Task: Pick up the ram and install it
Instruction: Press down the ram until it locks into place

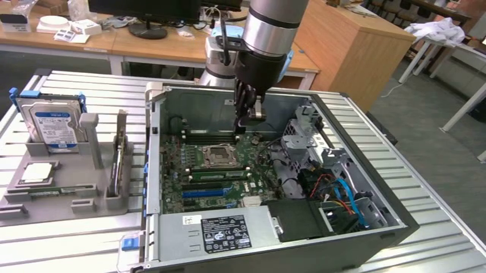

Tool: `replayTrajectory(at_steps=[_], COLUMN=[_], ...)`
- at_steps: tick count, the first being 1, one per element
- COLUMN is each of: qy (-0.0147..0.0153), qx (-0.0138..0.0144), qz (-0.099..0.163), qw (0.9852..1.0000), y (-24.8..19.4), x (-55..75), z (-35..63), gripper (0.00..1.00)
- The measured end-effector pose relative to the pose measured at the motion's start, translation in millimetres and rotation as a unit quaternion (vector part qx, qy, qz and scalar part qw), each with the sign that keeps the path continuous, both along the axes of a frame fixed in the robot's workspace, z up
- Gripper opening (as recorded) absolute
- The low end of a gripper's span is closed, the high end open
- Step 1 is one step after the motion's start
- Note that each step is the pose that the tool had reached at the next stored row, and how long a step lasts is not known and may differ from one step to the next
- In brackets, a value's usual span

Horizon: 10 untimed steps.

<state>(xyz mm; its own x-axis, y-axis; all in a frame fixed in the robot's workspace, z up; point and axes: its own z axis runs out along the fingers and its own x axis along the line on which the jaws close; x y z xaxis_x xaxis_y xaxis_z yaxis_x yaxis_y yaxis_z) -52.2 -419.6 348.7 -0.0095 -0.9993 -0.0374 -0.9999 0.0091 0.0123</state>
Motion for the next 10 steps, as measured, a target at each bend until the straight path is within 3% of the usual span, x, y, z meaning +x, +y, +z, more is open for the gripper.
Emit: replayTrajectory(at_steps=[10], qy=[0.0], qx=[0.0], qz=[0.0], qw=[1.0], y=[0.0], x=[0.0], z=[0.0], gripper=[0.11])
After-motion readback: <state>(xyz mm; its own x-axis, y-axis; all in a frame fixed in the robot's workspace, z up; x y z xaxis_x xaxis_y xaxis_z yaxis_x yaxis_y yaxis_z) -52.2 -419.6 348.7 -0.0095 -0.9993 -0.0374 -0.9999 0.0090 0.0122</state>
